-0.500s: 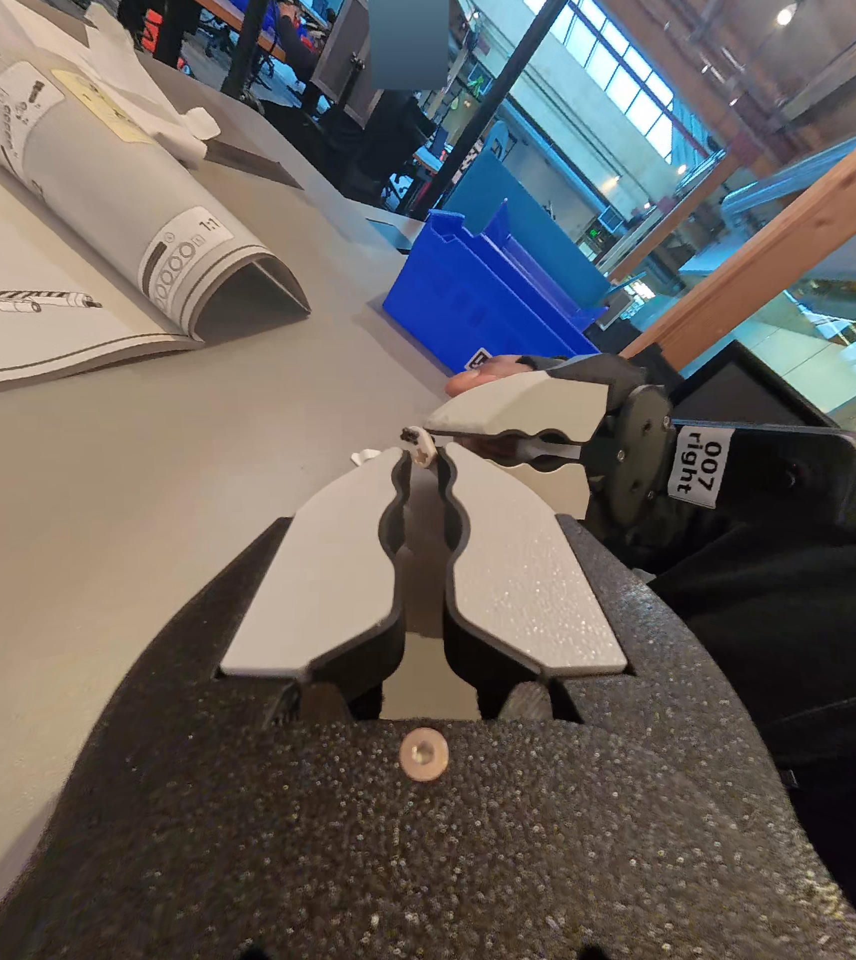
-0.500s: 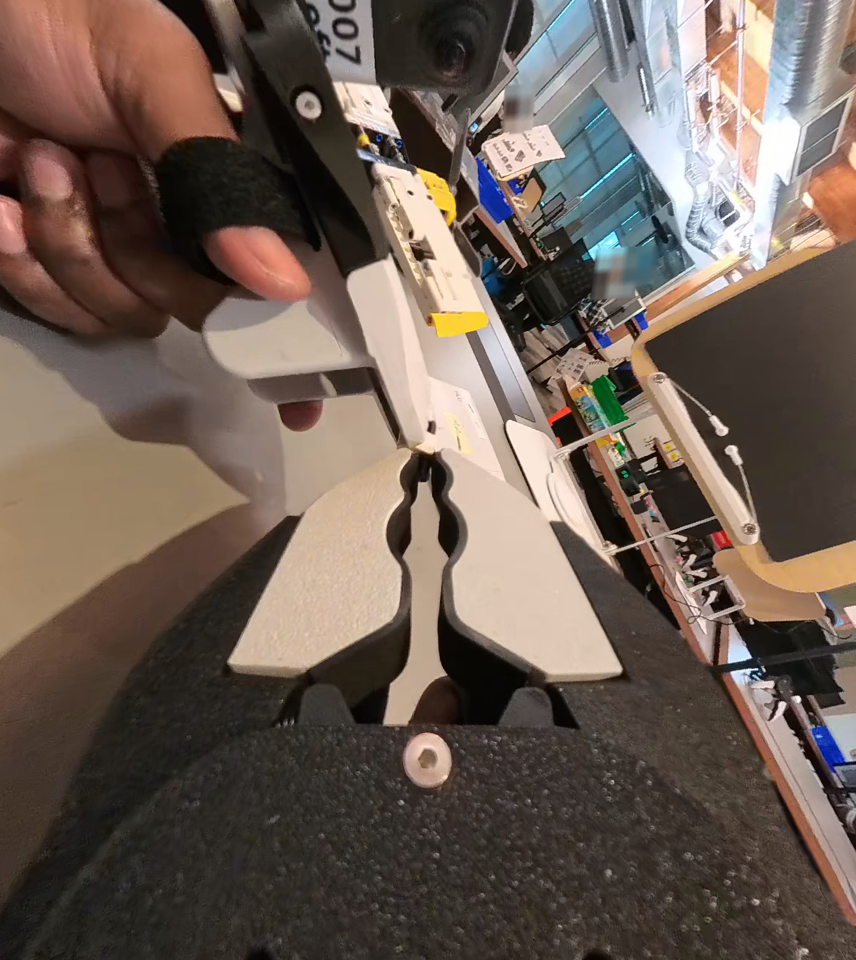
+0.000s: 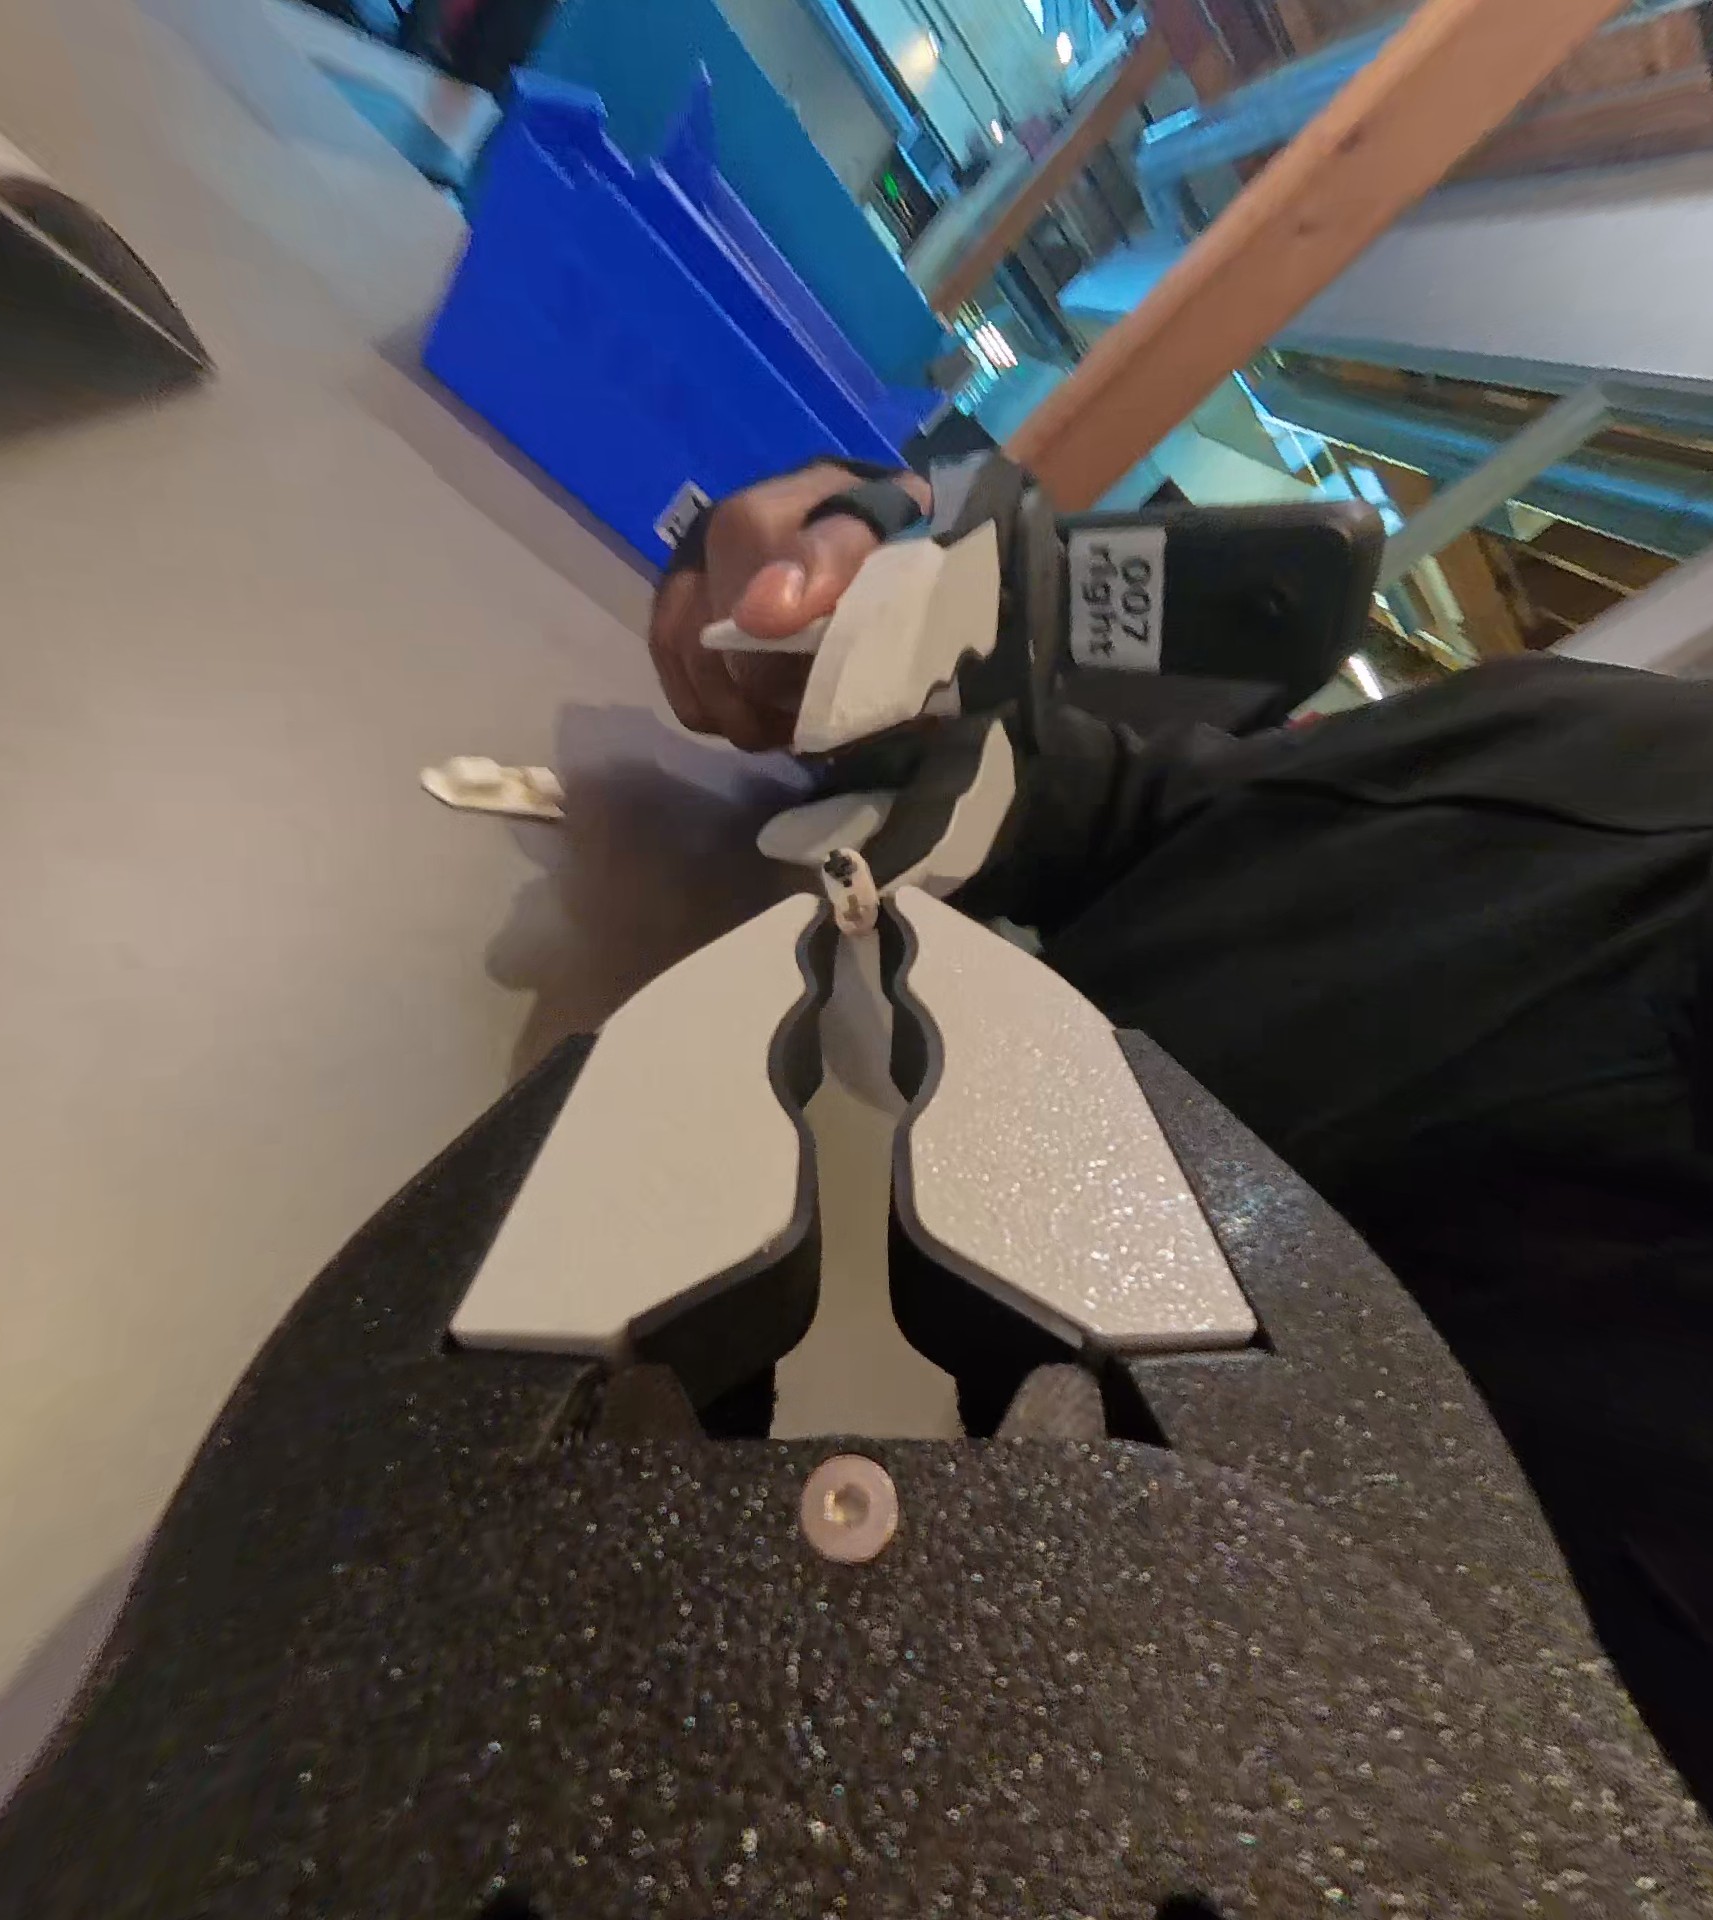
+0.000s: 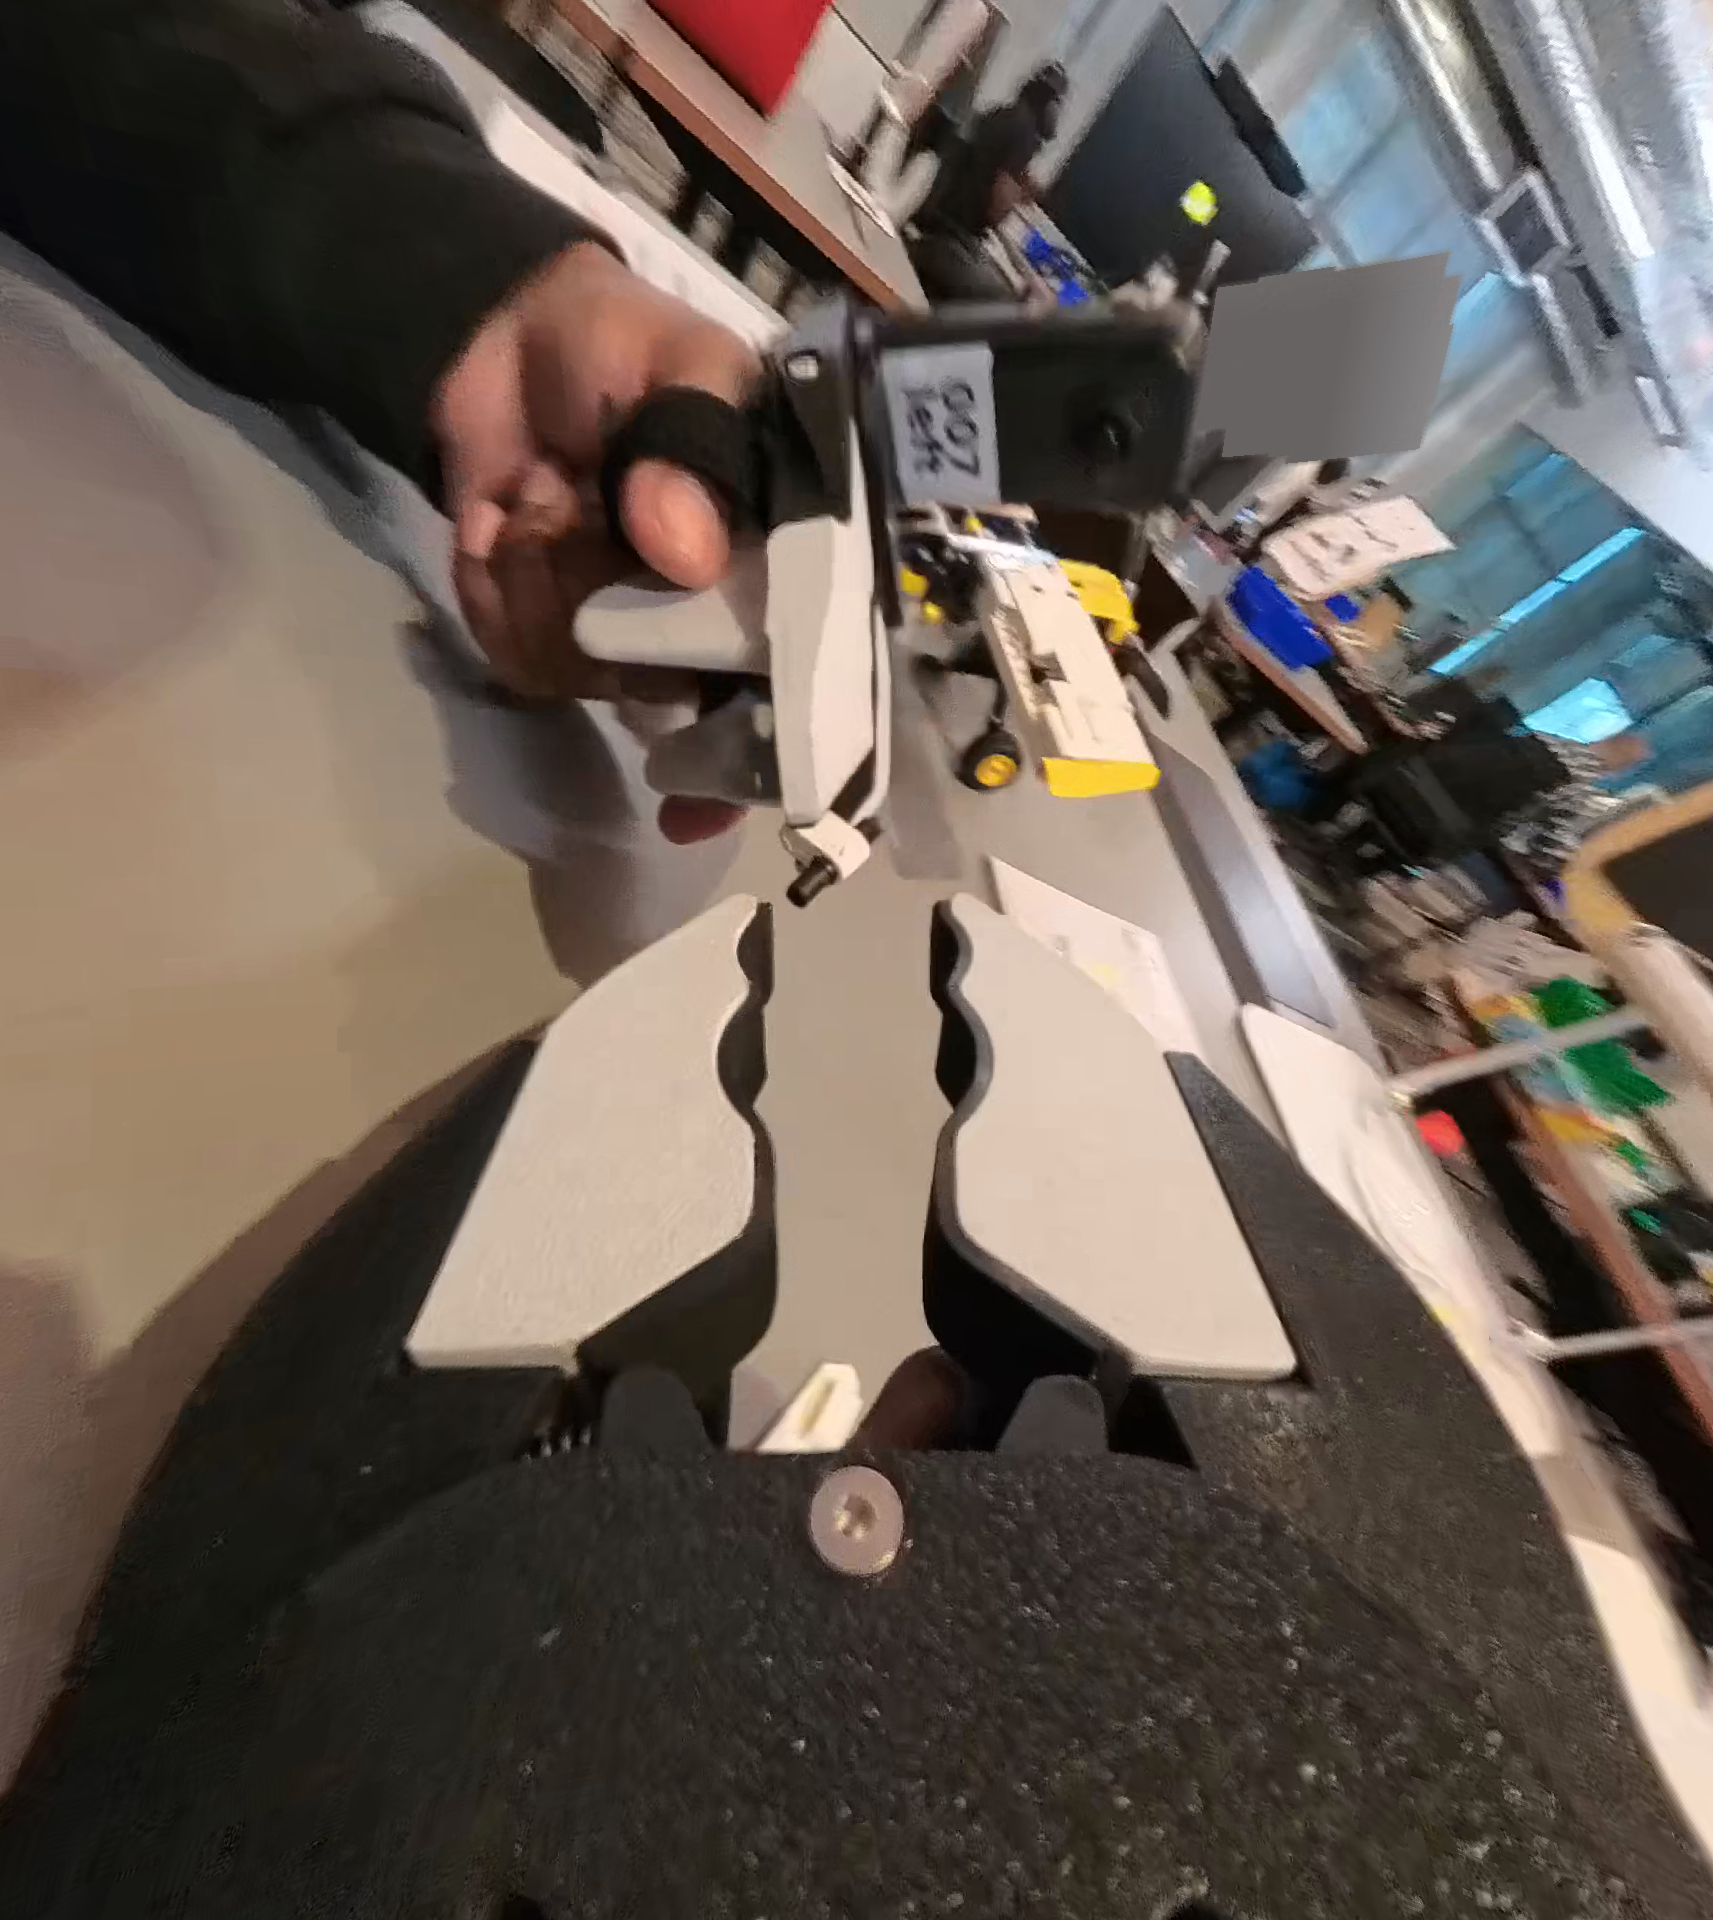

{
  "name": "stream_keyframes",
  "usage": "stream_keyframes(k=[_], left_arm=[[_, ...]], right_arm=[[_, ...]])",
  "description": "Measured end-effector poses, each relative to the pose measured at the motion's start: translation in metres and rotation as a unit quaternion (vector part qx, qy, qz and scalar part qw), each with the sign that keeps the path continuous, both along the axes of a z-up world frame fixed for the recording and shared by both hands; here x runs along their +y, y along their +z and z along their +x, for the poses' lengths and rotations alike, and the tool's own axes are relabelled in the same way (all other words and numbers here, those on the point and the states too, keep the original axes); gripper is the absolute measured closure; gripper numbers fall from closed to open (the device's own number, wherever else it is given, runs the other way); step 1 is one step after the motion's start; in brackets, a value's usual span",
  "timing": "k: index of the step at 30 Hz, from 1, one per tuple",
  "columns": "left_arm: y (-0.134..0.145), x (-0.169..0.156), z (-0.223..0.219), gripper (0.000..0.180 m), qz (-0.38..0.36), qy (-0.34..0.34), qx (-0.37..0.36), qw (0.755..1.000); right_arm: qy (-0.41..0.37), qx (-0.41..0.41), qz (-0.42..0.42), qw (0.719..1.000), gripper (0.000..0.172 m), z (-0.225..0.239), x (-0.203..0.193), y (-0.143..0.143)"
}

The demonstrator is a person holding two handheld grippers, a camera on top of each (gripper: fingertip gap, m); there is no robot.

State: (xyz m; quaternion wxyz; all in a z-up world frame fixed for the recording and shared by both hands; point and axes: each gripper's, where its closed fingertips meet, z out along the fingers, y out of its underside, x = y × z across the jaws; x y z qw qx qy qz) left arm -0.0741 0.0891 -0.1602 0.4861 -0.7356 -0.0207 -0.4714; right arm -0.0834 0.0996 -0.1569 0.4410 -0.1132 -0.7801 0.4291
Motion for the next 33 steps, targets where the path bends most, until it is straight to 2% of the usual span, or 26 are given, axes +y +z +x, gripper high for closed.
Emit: stream_keyframes(k=[4, 10, 14, 24, 33], left_arm=[[-0.008, -0.008, 0.014, 0.173, -0.038, -0.068, -0.018, 0.997], [-0.012, -0.01, 0.03, 0.173, -0.052, -0.114, -0.016, 0.992], [-0.015, -0.009, 0.031, 0.173, -0.06, -0.123, -0.015, 0.991], [-0.023, -0.004, 0.031, 0.173, -0.075, -0.113, -0.012, 0.991], [-0.028, -0.003, 0.024, 0.173, -0.084, -0.094, 0.009, 0.992]], right_arm=[[0.064, -0.035, -0.03, 0.997, 0.144, 0.018, -0.009, -0.003], [0.104, -0.055, -0.017, 0.993, 0.146, 0.032, -0.017, -0.015], [0.11, -0.053, -0.01, 0.992, 0.153, 0.035, -0.019, -0.018], [0.084, -0.041, -0.006, 0.996, 0.157, 0.029, -0.018, -0.024], [0.06, -0.075, 0.01, 0.995, 0.162, 0.029, -0.012, -0.038]])
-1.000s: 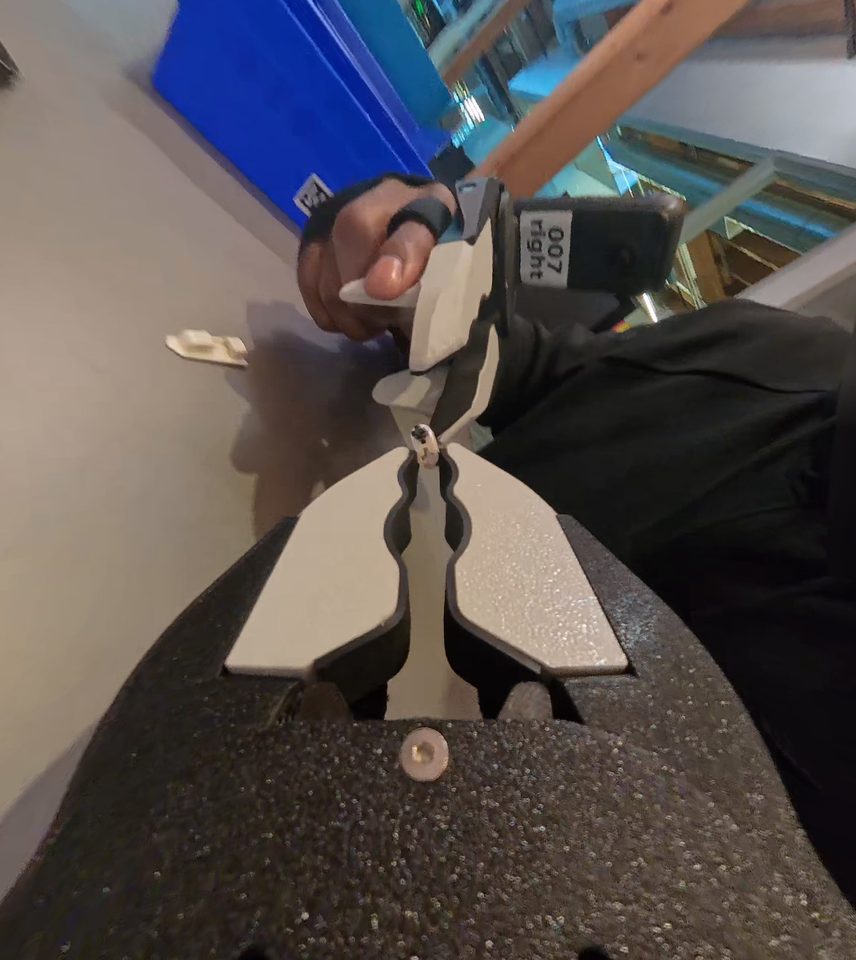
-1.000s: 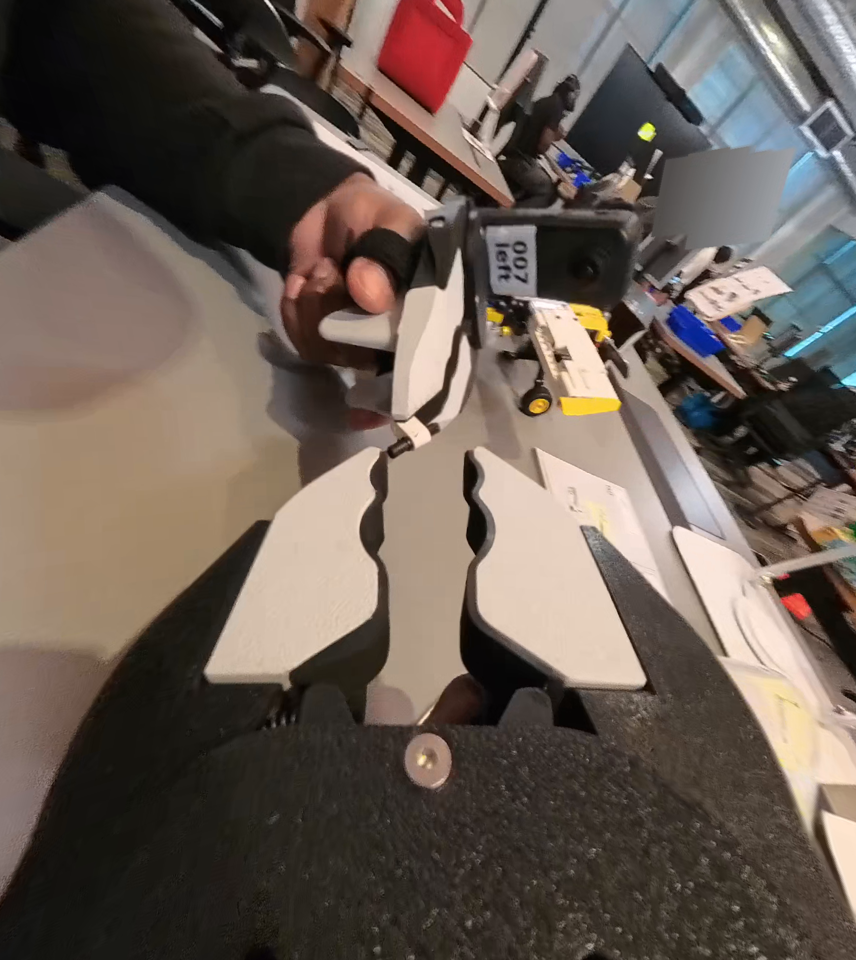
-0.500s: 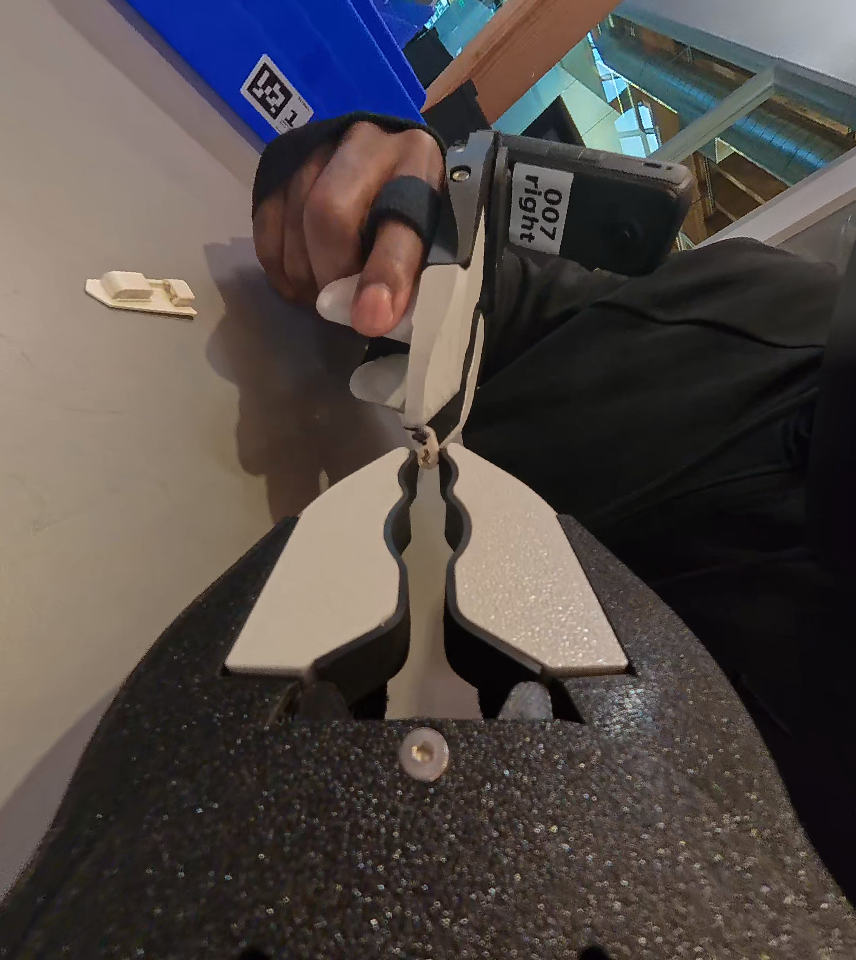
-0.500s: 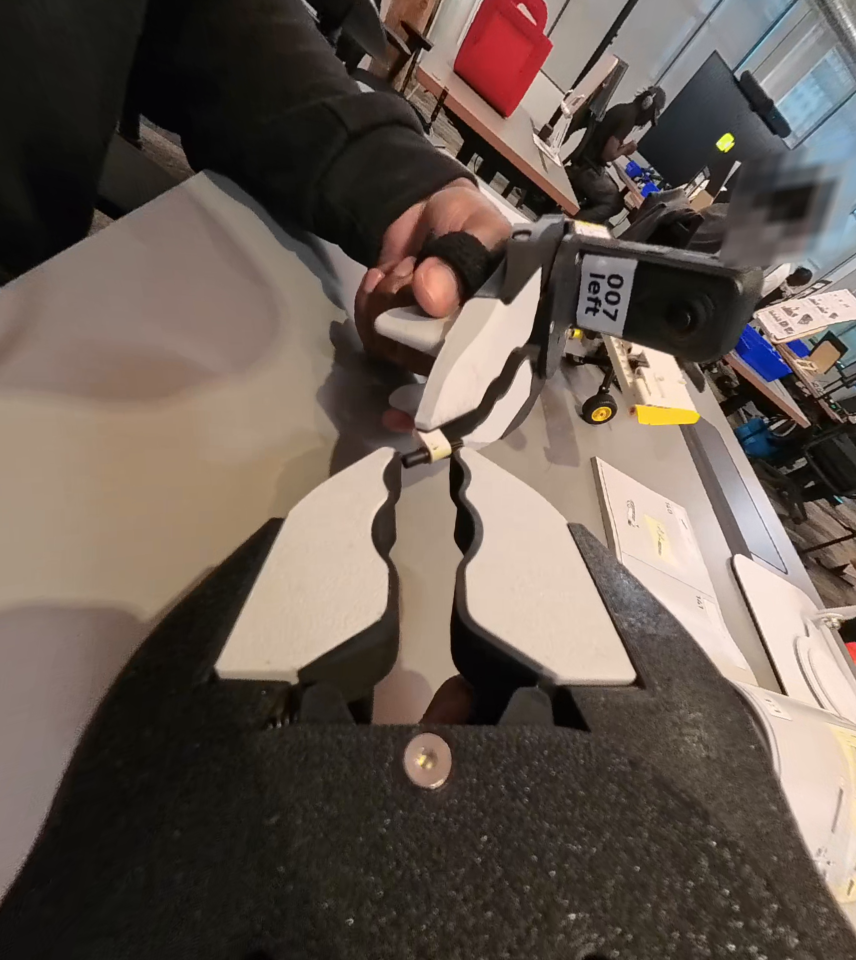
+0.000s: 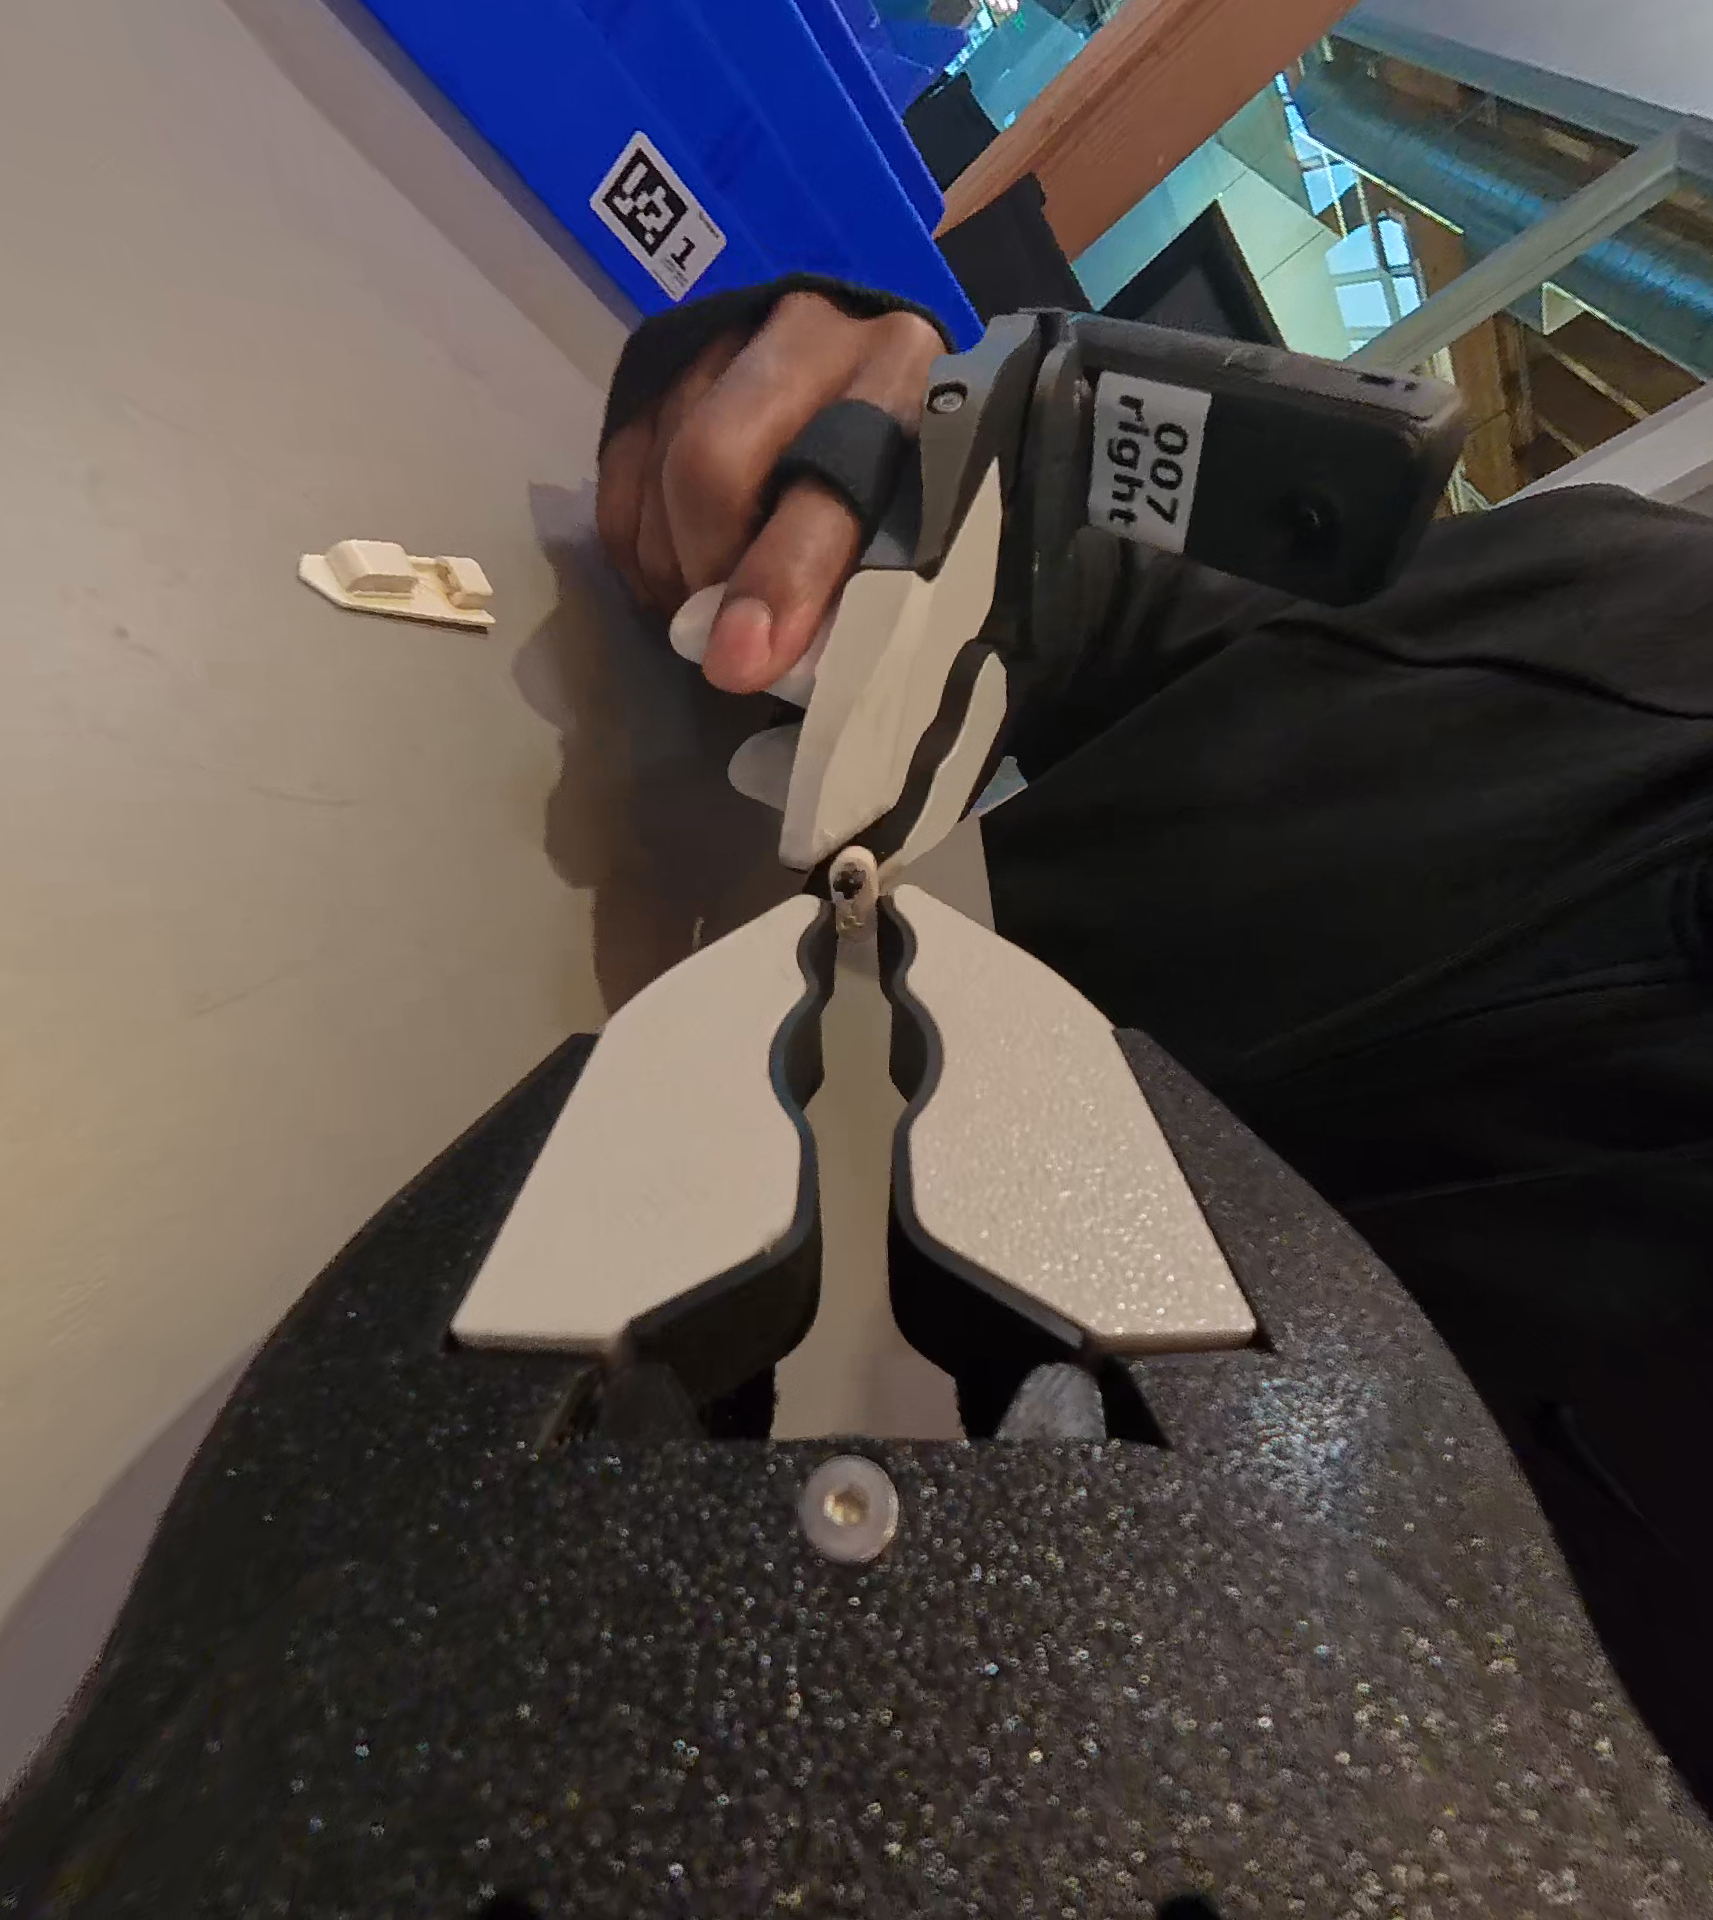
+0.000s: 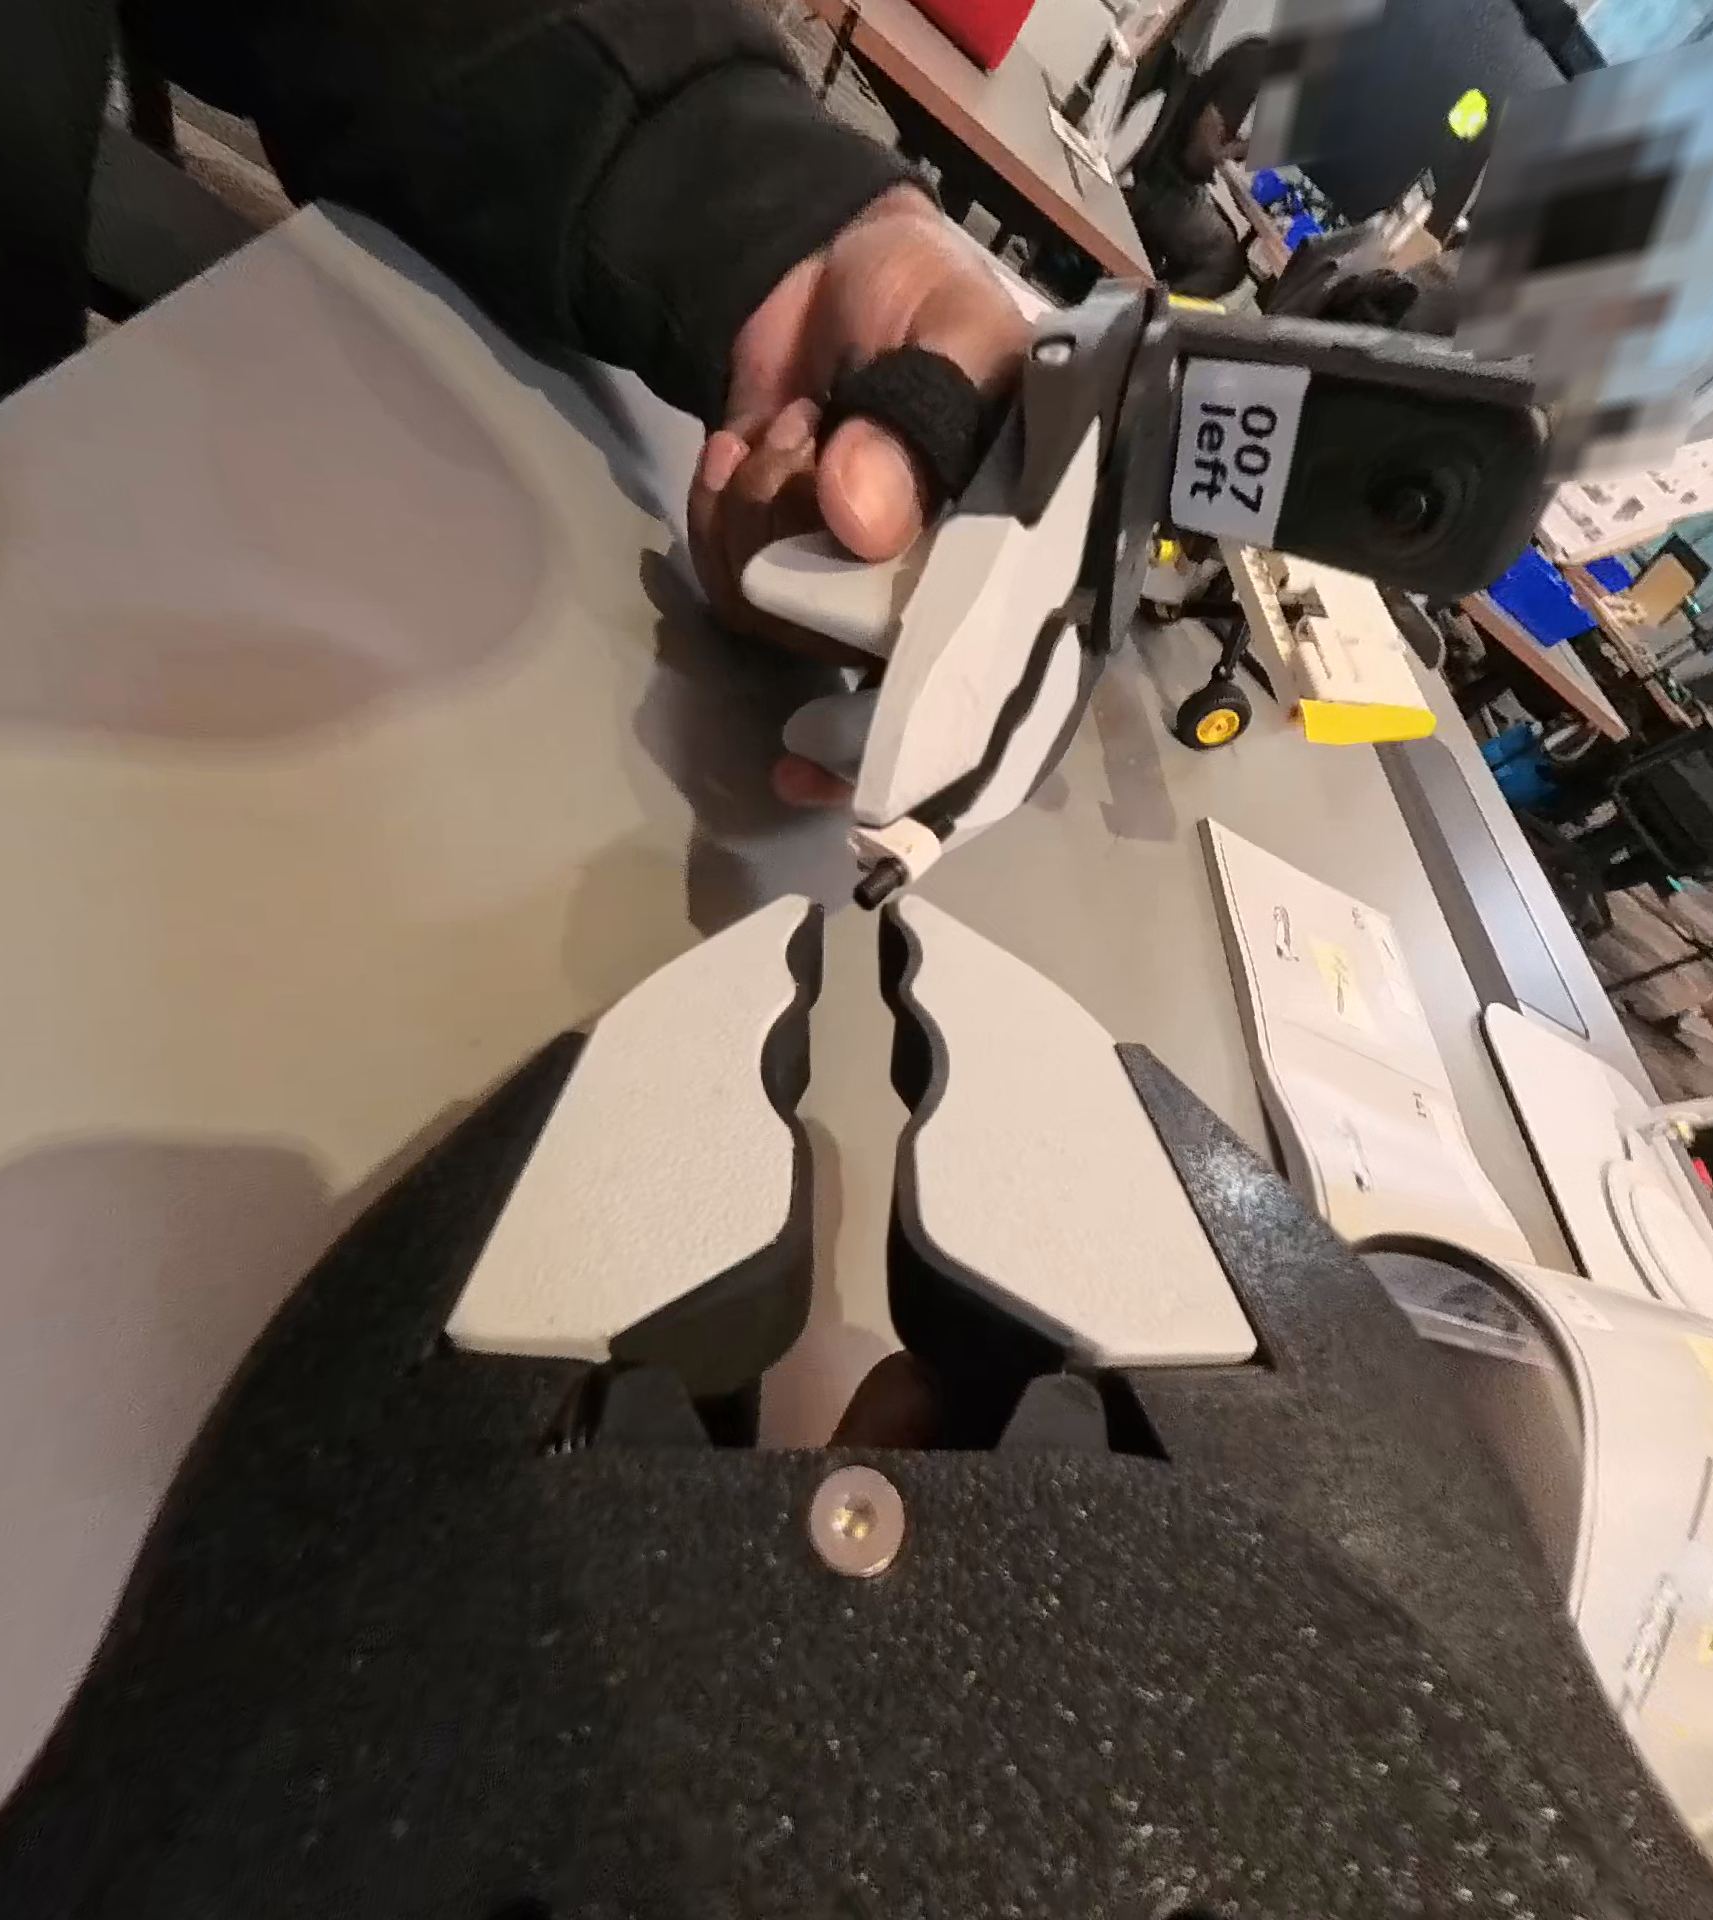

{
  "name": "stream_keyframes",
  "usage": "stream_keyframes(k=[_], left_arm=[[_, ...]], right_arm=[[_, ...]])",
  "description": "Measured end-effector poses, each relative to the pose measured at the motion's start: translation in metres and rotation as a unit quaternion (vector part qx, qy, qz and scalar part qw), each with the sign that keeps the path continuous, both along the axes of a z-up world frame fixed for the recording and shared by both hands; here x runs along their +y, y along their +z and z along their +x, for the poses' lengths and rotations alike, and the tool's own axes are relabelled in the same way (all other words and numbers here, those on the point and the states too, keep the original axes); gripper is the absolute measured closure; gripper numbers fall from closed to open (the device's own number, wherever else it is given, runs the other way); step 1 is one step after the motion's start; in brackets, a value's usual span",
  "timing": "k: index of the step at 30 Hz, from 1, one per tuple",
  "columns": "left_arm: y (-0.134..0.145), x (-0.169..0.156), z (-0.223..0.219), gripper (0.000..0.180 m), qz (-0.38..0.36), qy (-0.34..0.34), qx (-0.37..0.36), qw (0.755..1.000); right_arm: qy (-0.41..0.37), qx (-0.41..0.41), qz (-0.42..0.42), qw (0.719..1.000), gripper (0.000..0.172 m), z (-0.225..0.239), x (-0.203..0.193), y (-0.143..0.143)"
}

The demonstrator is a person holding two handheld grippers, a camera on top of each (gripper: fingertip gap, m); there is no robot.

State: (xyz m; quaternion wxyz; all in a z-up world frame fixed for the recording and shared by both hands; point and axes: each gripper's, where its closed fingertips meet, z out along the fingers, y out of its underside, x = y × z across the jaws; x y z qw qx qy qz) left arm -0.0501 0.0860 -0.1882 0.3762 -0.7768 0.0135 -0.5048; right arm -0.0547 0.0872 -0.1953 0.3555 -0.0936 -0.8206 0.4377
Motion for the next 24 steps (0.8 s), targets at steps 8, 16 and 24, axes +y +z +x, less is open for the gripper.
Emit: stream_keyframes(k=[8, 16, 24], left_arm=[[-0.009, 0.004, -0.006, 0.173, -0.009, 0.02, 0.058, 0.998], [-0.008, 0.012, -0.017, 0.173, -0.005, 0.071, 0.08, 0.994], [0.013, 0.03, -0.037, 0.166, 0.04, 0.193, 0.0, 0.98]], right_arm=[[-0.046, -0.056, -0.01, 0.997, 0.162, -0.004, 0.004, -0.003], [-0.15, -0.073, -0.029, 0.986, 0.167, -0.017, 0.013, -0.006], [-0.288, -0.084, -0.155, 0.941, 0.168, -0.035, 0.037, 0.011]])
